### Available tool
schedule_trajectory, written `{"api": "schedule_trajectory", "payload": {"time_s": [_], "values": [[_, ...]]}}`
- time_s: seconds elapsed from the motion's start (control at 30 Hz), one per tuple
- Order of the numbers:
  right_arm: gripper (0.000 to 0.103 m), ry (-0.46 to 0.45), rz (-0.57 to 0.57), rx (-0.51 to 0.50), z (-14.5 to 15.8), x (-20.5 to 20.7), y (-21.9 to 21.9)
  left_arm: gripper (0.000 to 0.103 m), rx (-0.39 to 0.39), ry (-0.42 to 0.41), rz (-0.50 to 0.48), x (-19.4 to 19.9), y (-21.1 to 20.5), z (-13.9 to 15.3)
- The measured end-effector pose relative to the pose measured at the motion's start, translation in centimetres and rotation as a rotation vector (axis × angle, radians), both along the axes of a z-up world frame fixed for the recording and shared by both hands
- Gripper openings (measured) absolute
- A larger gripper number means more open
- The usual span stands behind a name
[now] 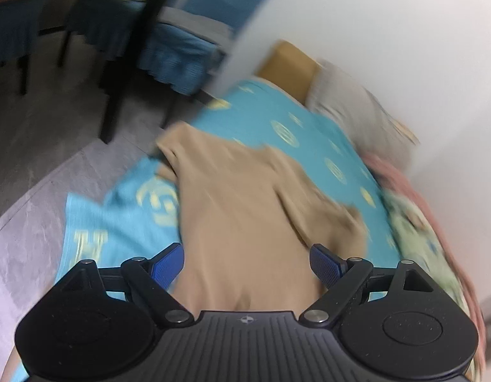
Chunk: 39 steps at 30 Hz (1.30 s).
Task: Fold clothes
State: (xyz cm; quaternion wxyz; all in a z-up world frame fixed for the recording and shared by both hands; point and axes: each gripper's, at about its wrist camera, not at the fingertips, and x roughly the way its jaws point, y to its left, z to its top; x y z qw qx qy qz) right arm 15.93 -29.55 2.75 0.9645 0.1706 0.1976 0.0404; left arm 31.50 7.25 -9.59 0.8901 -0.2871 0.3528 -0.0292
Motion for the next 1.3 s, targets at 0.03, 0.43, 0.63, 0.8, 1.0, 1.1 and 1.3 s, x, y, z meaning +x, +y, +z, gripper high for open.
{"api": "schedule_trajectory", "payload": {"time_s": [0.03,0.43,0.63,0.8,1.0,1.1,1.3], "values": [[0.096,0.021,-0.007,0.001,-1.0,0.8,-0.3,0.088,0.004,0.006,0.030,1.6,0.5,-0.9],[0.096,0.219,-0.039,0.030,-10.7,9.1,-2.2,0.087,-0.136,0.061,0.294,15.6,8.4,-10.4],[0.096,0.283,-0.010,0.130,-12.8,10.9,-2.1,0.075,-0.217,0.097,0.191,19.4,9.8,-11.6],[0.096,0.269,-0.018,0.096,-12.3,10.8,-1.2,0.003,0.016,0.048,0.140,19.8,7.4,-8.6],[0.096,0.234,-0.005,0.065,-10.6,9.4,-0.9,0.003,0.331,-0.046,0.046,18.4,1.9,-0.6],[0.096,0.256,-0.014,0.101,-10.3,8.8,-1.9,0.003,0.465,-0.091,-0.033,17.3,-2.7,3.6],[0.096,0.247,-0.051,0.095,-9.6,7.3,-3.6,0.002,0.618,-0.150,-0.198,15.0,-14.8,9.0]]}}
